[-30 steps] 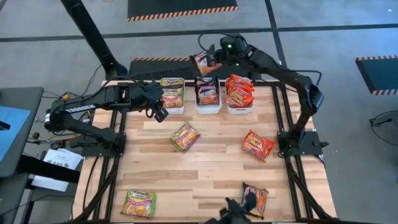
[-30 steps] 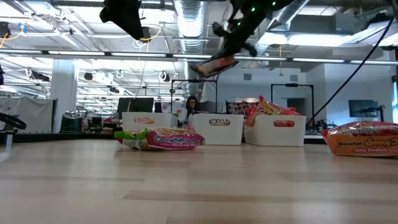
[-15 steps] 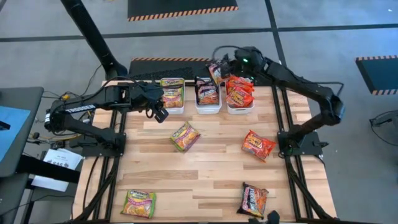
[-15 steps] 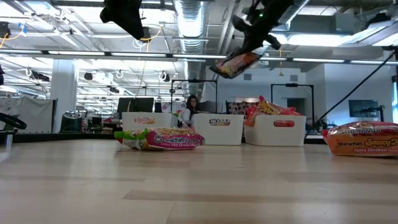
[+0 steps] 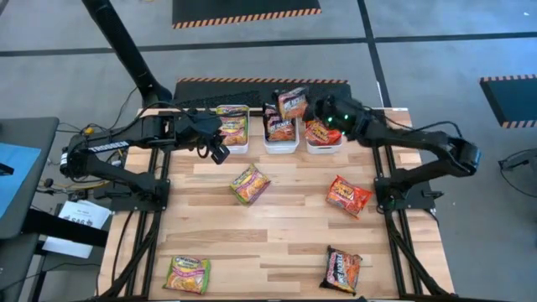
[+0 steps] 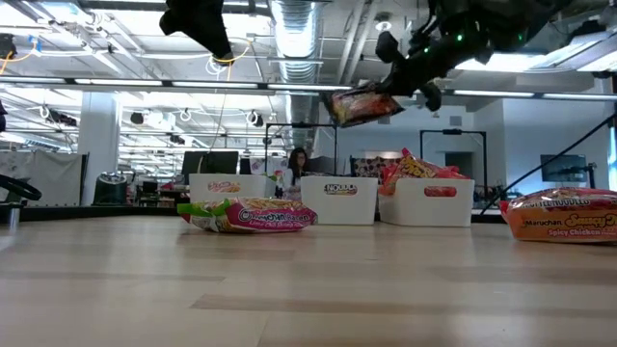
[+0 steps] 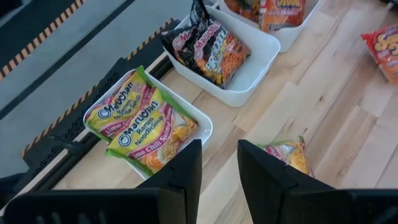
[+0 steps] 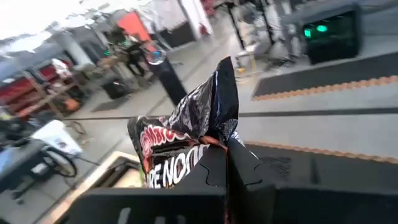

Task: Sort Maruchan noodles
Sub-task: Put the black noodle pack into the middle white bin

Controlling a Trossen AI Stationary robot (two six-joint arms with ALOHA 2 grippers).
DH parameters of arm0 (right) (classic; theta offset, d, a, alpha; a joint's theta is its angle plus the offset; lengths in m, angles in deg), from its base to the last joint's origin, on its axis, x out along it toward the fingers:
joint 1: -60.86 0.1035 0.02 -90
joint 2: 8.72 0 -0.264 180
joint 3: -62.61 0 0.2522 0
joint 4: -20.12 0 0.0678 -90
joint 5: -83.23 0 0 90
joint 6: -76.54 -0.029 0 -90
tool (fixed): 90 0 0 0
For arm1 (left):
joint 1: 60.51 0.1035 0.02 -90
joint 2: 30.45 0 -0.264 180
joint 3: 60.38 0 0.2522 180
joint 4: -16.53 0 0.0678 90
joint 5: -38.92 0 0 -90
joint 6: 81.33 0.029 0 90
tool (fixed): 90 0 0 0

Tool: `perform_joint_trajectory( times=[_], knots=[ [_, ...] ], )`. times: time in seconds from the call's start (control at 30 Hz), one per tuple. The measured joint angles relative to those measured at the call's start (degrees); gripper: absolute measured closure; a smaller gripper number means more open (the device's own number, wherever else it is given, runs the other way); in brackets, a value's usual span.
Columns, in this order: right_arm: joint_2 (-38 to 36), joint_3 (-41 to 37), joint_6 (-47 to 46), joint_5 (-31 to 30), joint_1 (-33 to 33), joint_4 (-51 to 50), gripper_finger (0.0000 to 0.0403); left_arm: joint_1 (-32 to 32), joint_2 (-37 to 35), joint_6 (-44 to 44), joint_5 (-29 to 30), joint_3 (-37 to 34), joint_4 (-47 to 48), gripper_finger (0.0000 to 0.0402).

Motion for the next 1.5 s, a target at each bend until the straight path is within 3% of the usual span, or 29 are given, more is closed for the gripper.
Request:
perform_joint_trajectory(
  times=[0.2, 0.37, 0.8, 1.1, 1.27, 1.5],
  knots=[
    [6.4, -1.7, 0.9, 0.0, 3.4, 6.8, 0.0396, 0.0, 0.0, 0.0, 0.0, 0.0, 0.0, 0.0311],
    [11.1, -1.7, 2.6, -3.7, 5.9, 8.9, 0.0396, 0.0, 0.0, -0.5, 0.0, 0.0, -0.3, 0.0311],
    [18.9, -1.0, 1.7, -6.4, 5.9, 12.9, 0.0396, 0.0, 0.0, 0.2, 0.1, 0.0, -0.3, 0.0311],
    [24.3, 3.5, -0.3, -5.8, 6.2, 11.2, 0.0384, 0.0, 0.0, 0.4, 0.1, 0.0, -0.3, 0.0311],
    [24.8, 4.9, -3.8, -5.9, 6.1, 5.6, 0.0382, 0.0, 0.0, 0.6, 0.0, 0.0, -0.3, 0.0311],
    [24.8, 5.0, -5.3, -5.8, 6.1, 5.1, 0.0376, 0.0, 0.0, 1.7, 0.0, 0.0, -0.2, 0.0311]
  ],
)
